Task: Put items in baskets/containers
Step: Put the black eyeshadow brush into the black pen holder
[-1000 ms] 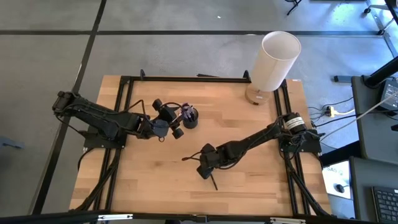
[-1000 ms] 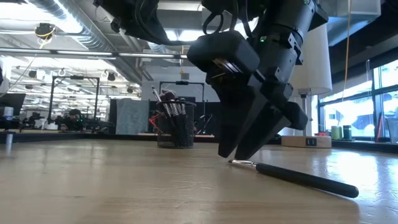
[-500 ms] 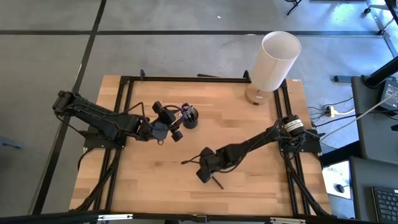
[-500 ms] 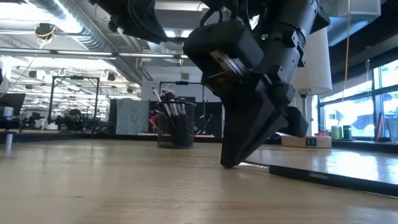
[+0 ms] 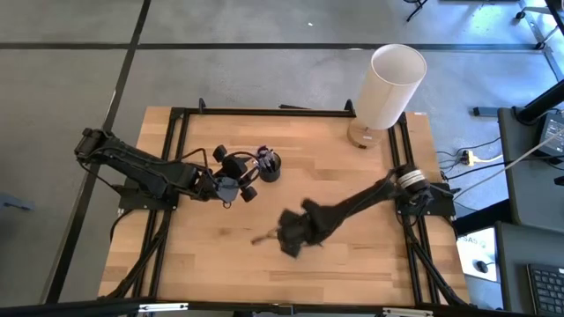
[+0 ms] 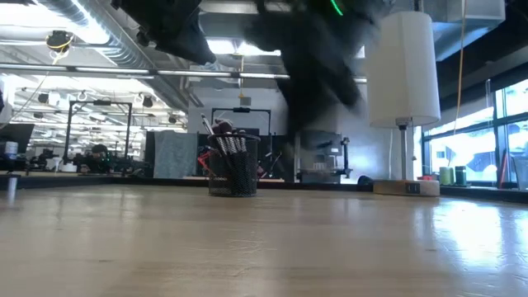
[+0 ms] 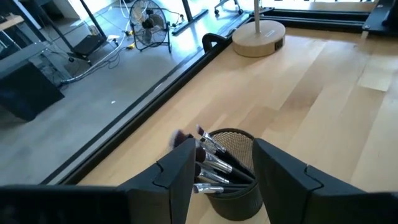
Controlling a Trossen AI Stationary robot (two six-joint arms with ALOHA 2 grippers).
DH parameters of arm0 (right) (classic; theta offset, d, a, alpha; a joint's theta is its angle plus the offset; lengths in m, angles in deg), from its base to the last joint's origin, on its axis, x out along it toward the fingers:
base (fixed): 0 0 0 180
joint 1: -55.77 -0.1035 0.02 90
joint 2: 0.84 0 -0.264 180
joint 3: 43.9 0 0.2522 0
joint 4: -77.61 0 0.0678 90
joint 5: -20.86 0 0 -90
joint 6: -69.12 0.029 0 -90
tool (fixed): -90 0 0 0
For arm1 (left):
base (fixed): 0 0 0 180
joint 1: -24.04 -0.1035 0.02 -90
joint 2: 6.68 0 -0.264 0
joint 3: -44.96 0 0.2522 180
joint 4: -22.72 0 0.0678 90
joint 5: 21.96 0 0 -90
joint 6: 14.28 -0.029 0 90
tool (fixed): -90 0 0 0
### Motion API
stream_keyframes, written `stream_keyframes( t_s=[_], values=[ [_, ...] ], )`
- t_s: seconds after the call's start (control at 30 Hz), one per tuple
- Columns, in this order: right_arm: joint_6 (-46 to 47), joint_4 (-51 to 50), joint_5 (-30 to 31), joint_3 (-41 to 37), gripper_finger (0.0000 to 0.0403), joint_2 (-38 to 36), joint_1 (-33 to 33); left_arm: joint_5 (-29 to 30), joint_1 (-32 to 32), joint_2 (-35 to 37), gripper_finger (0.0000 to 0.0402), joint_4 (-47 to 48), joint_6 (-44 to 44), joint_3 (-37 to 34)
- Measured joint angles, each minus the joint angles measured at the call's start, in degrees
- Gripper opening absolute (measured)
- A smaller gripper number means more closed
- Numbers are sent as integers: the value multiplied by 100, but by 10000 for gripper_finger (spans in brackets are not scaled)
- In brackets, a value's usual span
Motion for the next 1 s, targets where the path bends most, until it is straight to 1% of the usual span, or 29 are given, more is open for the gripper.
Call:
stream_keyframes(
  t_s=[0.07, 0.17, 0.23, 0.27, 0.37, 0.43, 0.57, 0.67, 0.7, 0.8, 0.9, 1.0],
  values=[
    [-258, 243, 742, 68, 2, -405, 139, 9, 11, 0, 155, 15, 4, 0],
    [-888, 973, 1573, -12, 1, -797, 348, 21, 41, 18, 155, 65, 2, -3],
    [-1419, 1520, 1964, -158, 1, -948, 519, 133, 78, 40, 155, 49, 4, -4],
    [-1711, 1923, 2036, -211, 1, -1026, 632, 178, 103, 69, 155, 67, 4, -4],
    [-2321, 3524, 1993, -412, 1, -1273, 1024, 486, 238, 214, 155, 14, 15, -4],
    [-2565, 4482, 1640, -635, 1, -1300, 1295, 768, 394, 337, 155, 33, 12, -4],
    [-2905, 5617, 1511, -1234, 1, -1215, 1753, 1210, 720, 659, 155, 303, 34, -4],
    [-3173, 6573, 1486, -1622, 1, -1273, 2037, 1559, 909, 854, 155, 818, 378, -4],
    [-3291, 6857, 1380, -1769, 1, -1281, 2126, 1682, 956, 902, 155, 1025, 541, -4],
    [-3374, 7406, 1180, -2181, 1, -1247, 2318, 1813, 1008, 995, 155, 1585, 1066, -4],
    [-3438, 7844, 1151, -2451, 0, -1248, 2439, 1819, 1003, 1021, 155, 1861, 1384, -4],
    [-3398, 7860, 861, -2673, 2, -1251, 2551, 1813, 1003, 1016, 155, 1910, 1440, -4]
  ],
)
